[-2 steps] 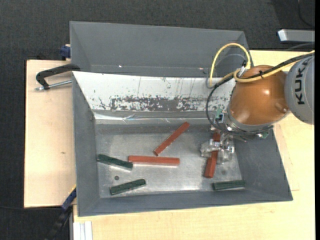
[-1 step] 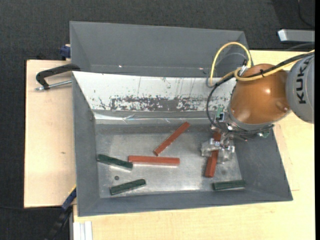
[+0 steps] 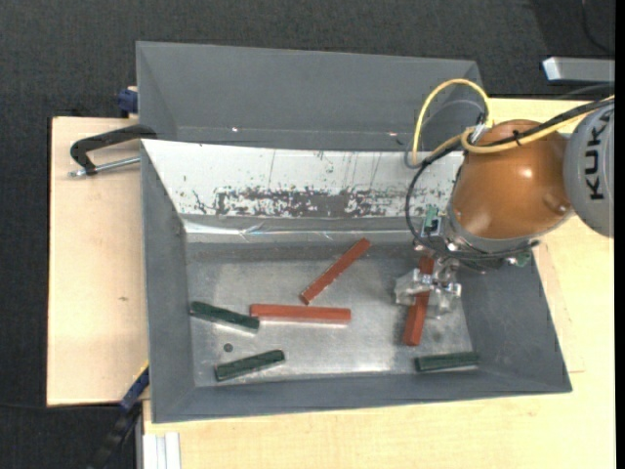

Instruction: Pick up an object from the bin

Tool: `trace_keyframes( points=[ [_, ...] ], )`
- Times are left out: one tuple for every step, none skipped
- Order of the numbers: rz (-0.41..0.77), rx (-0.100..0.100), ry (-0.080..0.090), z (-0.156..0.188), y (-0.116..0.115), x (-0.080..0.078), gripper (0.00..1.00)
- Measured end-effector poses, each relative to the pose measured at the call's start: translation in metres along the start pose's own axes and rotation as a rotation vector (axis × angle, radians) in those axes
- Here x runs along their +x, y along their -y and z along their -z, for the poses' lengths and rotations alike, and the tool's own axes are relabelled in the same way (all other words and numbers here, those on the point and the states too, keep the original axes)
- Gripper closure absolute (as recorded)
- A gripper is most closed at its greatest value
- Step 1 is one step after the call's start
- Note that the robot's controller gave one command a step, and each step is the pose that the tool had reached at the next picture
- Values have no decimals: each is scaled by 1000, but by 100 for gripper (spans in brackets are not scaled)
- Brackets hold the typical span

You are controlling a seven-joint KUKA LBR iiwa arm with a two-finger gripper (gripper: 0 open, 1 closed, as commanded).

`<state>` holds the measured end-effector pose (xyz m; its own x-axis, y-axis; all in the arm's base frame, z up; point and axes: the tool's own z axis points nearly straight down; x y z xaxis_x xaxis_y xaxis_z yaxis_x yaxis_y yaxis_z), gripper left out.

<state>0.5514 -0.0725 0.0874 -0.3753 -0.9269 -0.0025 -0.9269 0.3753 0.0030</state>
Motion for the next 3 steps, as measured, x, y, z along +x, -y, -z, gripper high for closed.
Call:
trace_keyframes(
  points=[
    [-1, 0, 0, 22, 0, 0, 100],
    [-1, 4, 1, 40, 1, -1, 100],
    [-1, 3, 1, 60, 0, -1, 100]
  ],
)
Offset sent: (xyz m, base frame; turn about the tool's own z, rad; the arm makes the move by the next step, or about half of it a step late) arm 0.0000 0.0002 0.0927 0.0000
